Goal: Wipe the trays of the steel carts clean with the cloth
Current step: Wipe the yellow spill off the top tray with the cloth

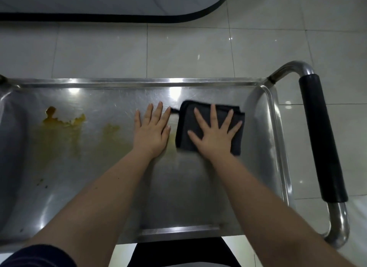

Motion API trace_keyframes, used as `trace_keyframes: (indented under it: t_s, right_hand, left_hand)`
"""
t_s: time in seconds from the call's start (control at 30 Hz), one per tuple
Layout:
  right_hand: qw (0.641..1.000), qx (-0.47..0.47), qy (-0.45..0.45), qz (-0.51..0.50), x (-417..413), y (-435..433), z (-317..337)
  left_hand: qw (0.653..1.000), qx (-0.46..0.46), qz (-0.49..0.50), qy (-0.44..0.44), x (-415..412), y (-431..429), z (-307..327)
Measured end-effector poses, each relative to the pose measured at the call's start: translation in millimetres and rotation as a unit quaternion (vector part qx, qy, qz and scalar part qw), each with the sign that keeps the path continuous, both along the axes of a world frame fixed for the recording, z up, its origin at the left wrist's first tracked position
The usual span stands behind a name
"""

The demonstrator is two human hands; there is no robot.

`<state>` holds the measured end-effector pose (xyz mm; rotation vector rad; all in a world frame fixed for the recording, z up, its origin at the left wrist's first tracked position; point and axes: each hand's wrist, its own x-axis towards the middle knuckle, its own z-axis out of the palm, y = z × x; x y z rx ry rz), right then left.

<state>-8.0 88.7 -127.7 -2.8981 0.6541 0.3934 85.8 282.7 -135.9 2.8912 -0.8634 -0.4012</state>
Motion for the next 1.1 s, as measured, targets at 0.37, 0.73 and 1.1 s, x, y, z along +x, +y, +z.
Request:
trace_keyframes:
  t_s: [0.37,0.73,1.1]
  right_hand:
    - [1.000,0.009,-0.002,0.026,22,11,2]
    - [0.992,0.027,0.063,0.109,-207,84,7]
    - [0.999,0.011,0.028,-0.034,48,7,0]
  left_hand:
    - [1.000,-0.011,0.001,-0.007,0,1,-3]
    - [1.000,-0.012,0.000,0.008,0,1,-1]
    - [0.998,-0.014,0.059,-0.017,-3,0,-5]
